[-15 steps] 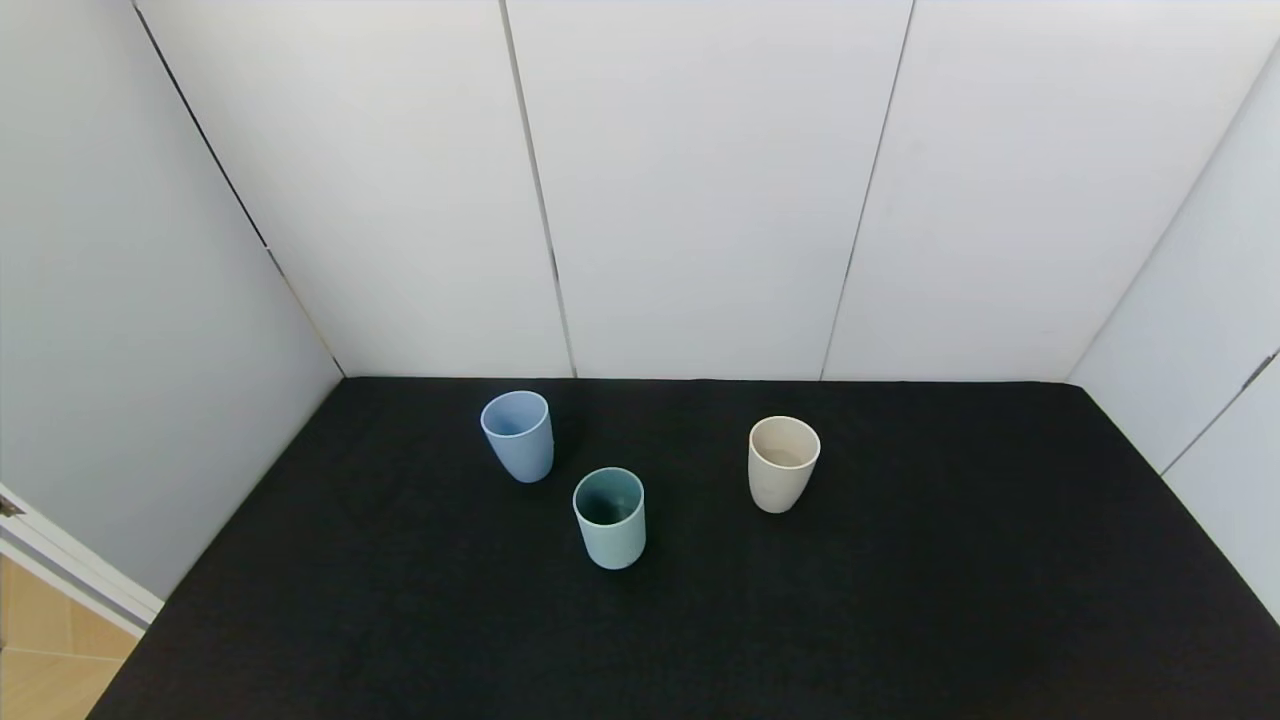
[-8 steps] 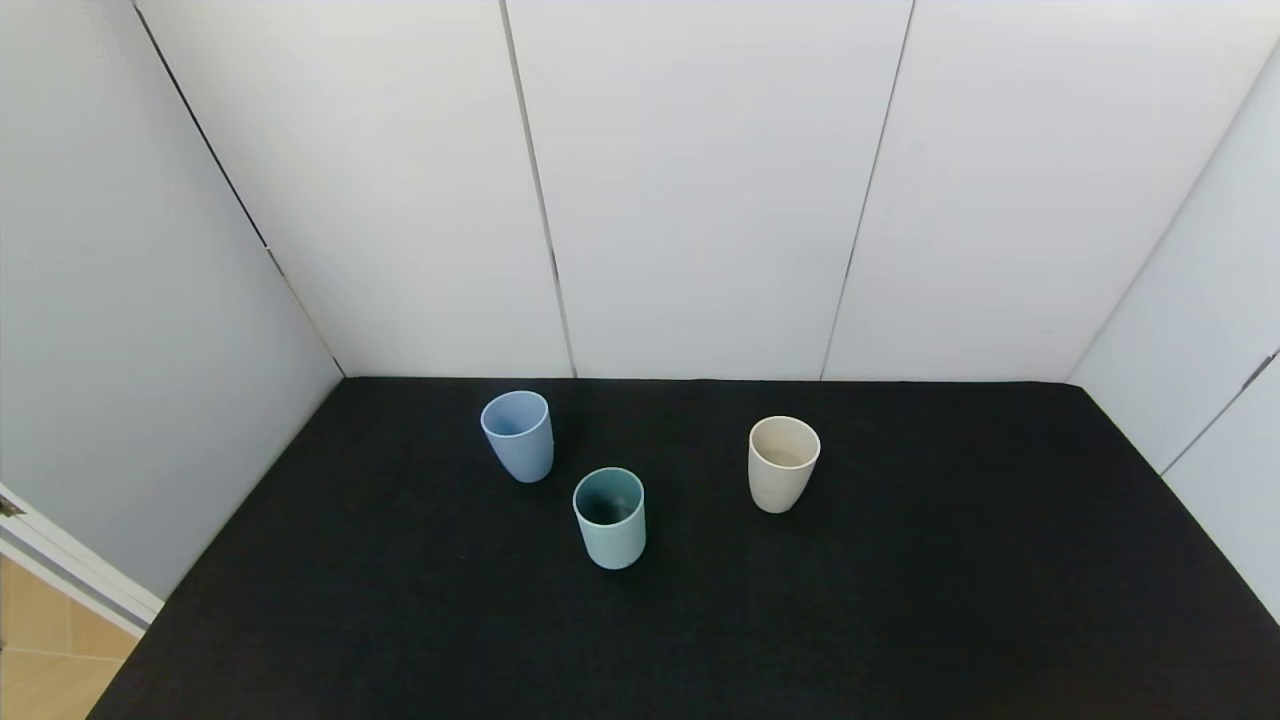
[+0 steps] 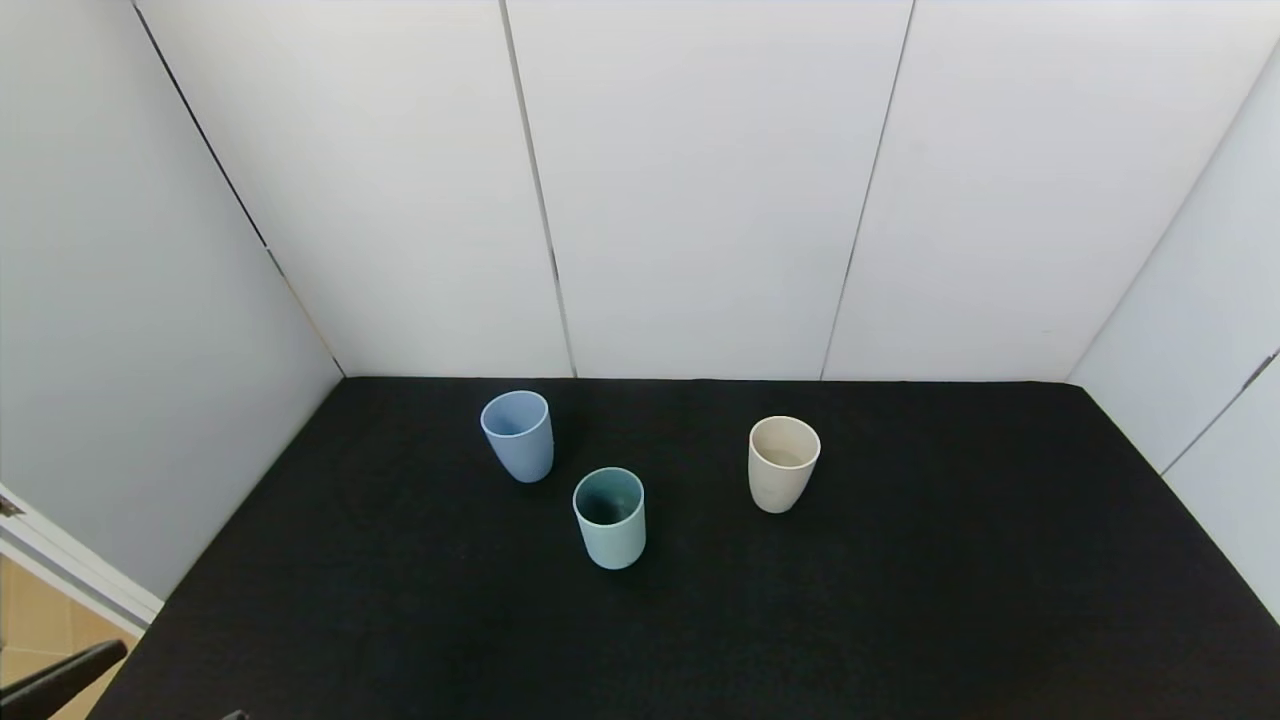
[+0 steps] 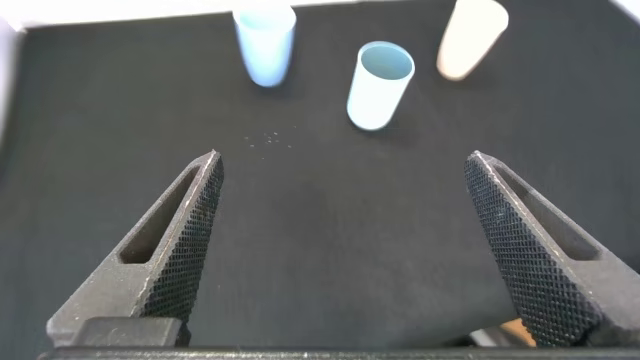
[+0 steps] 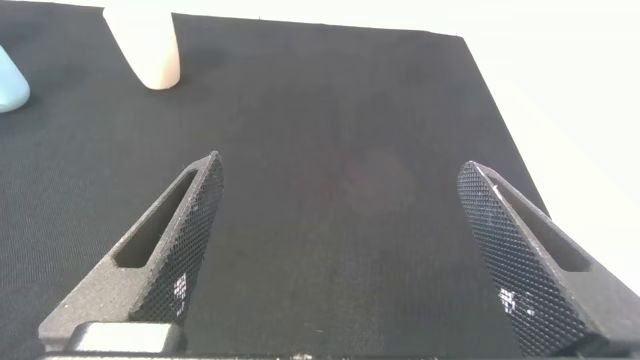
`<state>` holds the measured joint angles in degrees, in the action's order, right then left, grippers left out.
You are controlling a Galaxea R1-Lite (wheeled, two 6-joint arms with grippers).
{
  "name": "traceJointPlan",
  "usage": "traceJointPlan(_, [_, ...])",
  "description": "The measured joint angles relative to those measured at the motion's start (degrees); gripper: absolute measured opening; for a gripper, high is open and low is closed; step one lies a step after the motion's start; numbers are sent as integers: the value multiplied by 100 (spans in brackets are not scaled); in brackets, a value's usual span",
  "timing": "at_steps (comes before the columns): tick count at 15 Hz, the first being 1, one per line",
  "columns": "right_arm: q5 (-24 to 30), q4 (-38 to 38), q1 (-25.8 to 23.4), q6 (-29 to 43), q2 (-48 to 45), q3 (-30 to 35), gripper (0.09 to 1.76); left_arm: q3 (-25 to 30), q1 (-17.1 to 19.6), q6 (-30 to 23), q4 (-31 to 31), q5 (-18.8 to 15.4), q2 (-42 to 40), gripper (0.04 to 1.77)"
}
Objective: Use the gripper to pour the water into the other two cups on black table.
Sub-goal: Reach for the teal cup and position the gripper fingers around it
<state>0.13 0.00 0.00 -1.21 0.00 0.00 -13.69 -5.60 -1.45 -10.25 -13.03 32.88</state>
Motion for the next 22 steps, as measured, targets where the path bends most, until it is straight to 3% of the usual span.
traceJointPlan(4, [0,0,0,2,0,0,171,-61,-230,283,-730,-83,1460,172])
traceJointPlan(9, [0,0,0,0,0,0,171,-66,-780,371,-1764,-107,3220,172])
traceJointPlan(14, [2,0,0,2,0,0,171,-26,-1111,541,-3167,-79,4937,172])
traceJointPlan(18, [2,0,0,2,0,0,171,-72,-1458,569,-4030,-24,6054,172])
traceJointPlan(22, [2,0,0,2,0,0,171,-177,-1582,627,-4962,-6,6889,172])
